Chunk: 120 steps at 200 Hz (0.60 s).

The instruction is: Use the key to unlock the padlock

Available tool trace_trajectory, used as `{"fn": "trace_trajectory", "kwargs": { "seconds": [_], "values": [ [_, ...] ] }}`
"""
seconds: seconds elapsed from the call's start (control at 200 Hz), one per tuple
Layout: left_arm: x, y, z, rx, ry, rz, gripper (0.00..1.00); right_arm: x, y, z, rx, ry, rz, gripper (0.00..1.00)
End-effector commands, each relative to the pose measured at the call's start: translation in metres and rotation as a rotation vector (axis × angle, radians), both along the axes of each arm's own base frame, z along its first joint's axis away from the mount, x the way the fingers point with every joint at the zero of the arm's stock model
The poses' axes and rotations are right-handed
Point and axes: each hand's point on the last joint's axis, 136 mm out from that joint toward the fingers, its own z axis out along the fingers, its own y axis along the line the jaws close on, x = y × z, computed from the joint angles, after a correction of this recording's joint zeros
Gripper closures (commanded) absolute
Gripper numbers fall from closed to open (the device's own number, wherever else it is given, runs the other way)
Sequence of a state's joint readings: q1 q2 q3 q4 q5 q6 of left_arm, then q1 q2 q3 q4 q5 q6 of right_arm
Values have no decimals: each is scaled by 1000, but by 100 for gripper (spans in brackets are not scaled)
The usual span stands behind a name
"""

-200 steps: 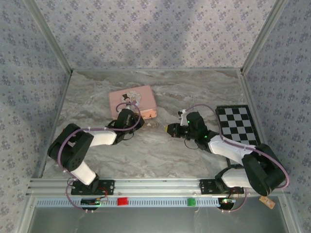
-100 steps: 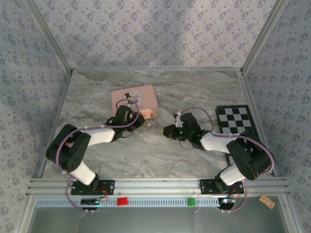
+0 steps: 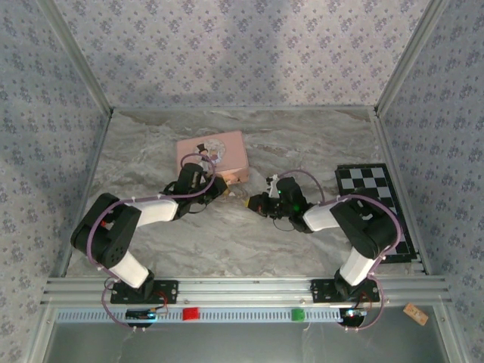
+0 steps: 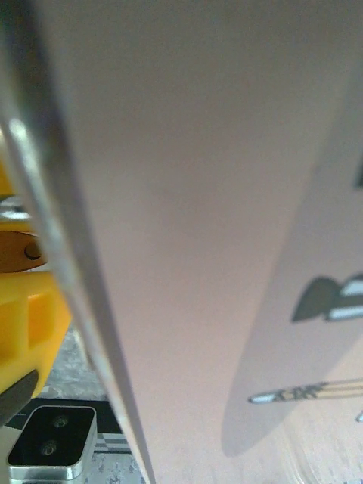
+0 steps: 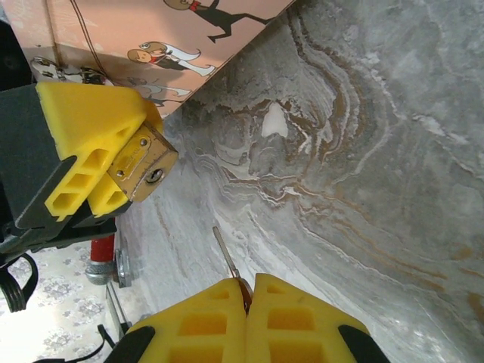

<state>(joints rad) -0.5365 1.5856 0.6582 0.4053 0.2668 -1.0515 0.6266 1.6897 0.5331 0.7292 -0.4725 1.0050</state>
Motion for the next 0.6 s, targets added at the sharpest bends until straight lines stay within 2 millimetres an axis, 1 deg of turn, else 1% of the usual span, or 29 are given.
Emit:
{"fn": "trace_trajectory", "kwargs": {
  "seconds": [0.0,0.18,0.315,0.595],
  "values": [
    [6,-27,43,-174,-54,-77,83,6,10,13,61,-18,6,100],
    [9,-26,41,-199,-42,-69,83,5,12,12,111,0,9,100],
    [9,-28,41,-212,-37,-73,84,4,9,8,114,7,4,100],
    [10,-26,37,-210,-29,-59,84,2,5,7,140,35,-11,100]
  ]
}}
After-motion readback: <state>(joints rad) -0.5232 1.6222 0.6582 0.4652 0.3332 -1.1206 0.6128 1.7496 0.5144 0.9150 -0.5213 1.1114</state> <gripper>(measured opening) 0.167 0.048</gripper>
